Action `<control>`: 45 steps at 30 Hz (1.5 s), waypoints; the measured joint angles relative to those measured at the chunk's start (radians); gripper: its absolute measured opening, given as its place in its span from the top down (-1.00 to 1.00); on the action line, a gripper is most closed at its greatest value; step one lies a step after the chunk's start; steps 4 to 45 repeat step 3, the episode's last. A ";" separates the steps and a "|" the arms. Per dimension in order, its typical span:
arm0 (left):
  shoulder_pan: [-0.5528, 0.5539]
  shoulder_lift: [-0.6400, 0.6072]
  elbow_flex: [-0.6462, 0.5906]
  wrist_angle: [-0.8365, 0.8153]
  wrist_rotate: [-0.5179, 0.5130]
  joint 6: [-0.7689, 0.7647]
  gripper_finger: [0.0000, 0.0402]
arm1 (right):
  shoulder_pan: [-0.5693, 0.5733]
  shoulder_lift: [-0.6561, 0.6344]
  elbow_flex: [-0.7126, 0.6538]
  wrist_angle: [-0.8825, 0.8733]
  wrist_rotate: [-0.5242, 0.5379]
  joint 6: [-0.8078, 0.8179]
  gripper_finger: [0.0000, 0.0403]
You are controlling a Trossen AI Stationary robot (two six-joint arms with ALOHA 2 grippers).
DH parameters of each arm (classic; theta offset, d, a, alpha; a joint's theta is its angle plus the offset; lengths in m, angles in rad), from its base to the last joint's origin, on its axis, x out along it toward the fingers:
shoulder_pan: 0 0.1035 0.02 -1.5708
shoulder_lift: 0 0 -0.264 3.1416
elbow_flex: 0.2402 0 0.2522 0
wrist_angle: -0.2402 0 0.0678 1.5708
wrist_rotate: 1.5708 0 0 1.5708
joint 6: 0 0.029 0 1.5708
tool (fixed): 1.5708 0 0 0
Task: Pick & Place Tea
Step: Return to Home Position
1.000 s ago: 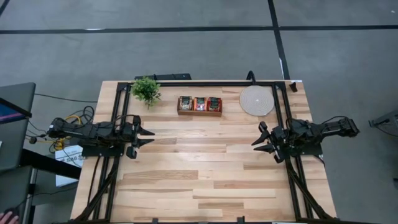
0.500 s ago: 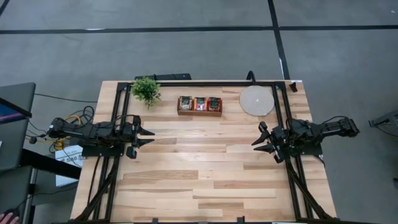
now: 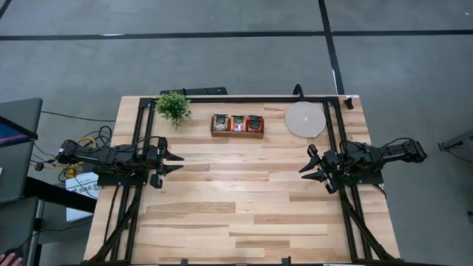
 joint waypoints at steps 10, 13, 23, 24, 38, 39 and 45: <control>0.000 0.000 0.000 0.000 0.000 0.000 0.43 | 0.000 0.000 0.000 0.000 0.000 0.000 0.55; 0.000 0.000 0.000 0.000 0.000 0.000 0.43 | 0.000 0.000 0.000 0.000 0.000 0.000 0.55; 0.000 0.000 0.000 0.000 0.000 0.000 0.43 | 0.000 0.000 0.000 0.000 0.000 0.000 0.55; 0.000 0.000 0.000 0.000 0.000 0.000 0.43 | 0.000 0.000 0.000 0.000 0.000 0.000 0.55; 0.000 0.000 0.000 0.000 0.000 0.000 0.43 | 0.000 0.000 0.000 0.000 0.000 0.000 0.55; 0.000 0.000 0.000 0.000 0.000 0.000 0.43 | 0.000 0.000 0.000 0.000 0.000 0.000 0.55; 0.000 0.000 0.000 0.000 0.000 0.000 0.43 | 0.000 0.000 0.000 0.000 0.000 0.000 0.55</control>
